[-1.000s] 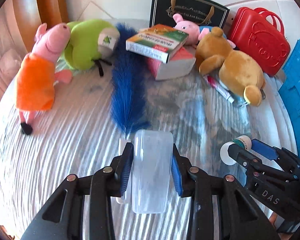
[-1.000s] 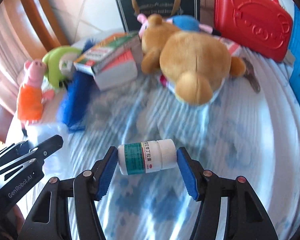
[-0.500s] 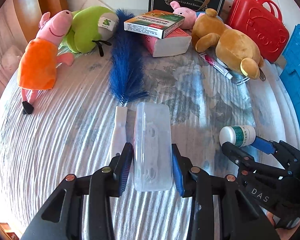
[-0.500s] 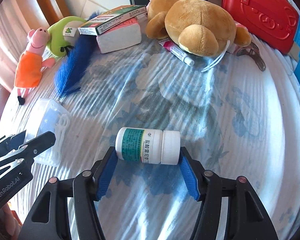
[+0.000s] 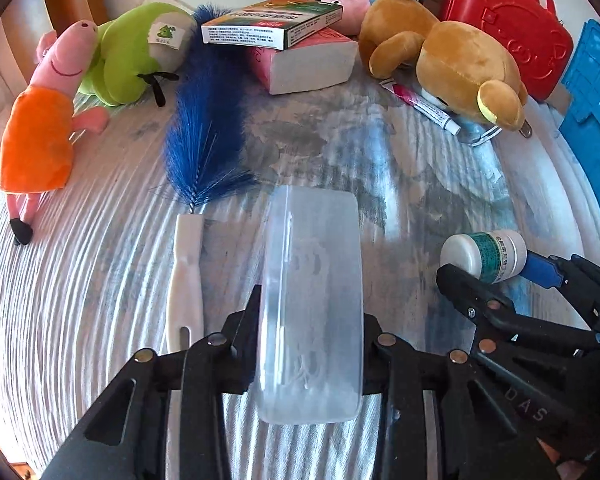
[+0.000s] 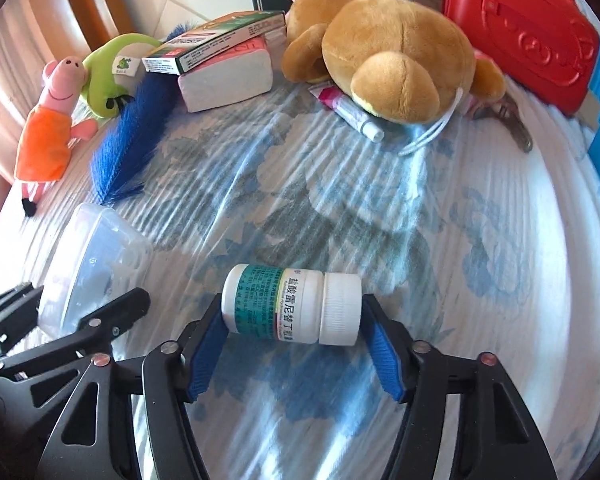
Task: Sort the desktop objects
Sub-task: 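Lift the clear box with left tool while right lifts the pill bottle, then carry the clear box and pill bottle with both tools over the blue bin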
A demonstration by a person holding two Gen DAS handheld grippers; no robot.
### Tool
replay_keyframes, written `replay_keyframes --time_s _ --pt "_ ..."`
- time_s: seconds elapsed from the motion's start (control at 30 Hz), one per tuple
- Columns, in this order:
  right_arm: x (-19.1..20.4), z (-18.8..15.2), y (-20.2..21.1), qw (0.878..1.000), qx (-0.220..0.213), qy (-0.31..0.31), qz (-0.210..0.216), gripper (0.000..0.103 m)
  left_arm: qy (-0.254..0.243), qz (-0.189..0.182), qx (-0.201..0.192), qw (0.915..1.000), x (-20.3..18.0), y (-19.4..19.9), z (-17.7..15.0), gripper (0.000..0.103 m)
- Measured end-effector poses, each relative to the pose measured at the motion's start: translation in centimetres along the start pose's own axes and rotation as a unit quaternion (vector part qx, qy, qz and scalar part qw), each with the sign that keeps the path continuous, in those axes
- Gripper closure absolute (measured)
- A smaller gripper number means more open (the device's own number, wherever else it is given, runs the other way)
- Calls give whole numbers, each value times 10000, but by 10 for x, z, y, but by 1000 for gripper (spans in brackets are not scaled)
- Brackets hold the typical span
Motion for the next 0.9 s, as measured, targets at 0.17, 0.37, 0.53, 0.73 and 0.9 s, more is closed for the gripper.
replay_keyframes --time_s 0.17,0.37,0.53,0.73,0.9 --pt "3 -2 16 9998 -206 74 34 41 -31 73 -232 9997 -1 17 -1 70" --pt "2 13 64 9966 -812 107 -6 41 -115 70 -715 9973 -14 62 18 70" --pt "-6 25 121 9895 -1434 84 -124 41 -247 -25 -1200 9925 -34 115 37 70" --pt "-30 32 203 9736 -2234 -13 -465 41 -433 -198 -1797 9826 -74 179 54 70" --pt "-60 25 279 9541 -2916 -232 -635 41 -732 -453 -2414 9666 -123 240 63 70"
Point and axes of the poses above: each gripper's, at about its wrist camera, not at the fingertips, and y roughly against the way its jaws point, x to its left, z to its top, the point moved 5 cm from there along -y, roughly the way its jaws point, and after that the axes turned 2 degrees about z, right-handed, at the moved point
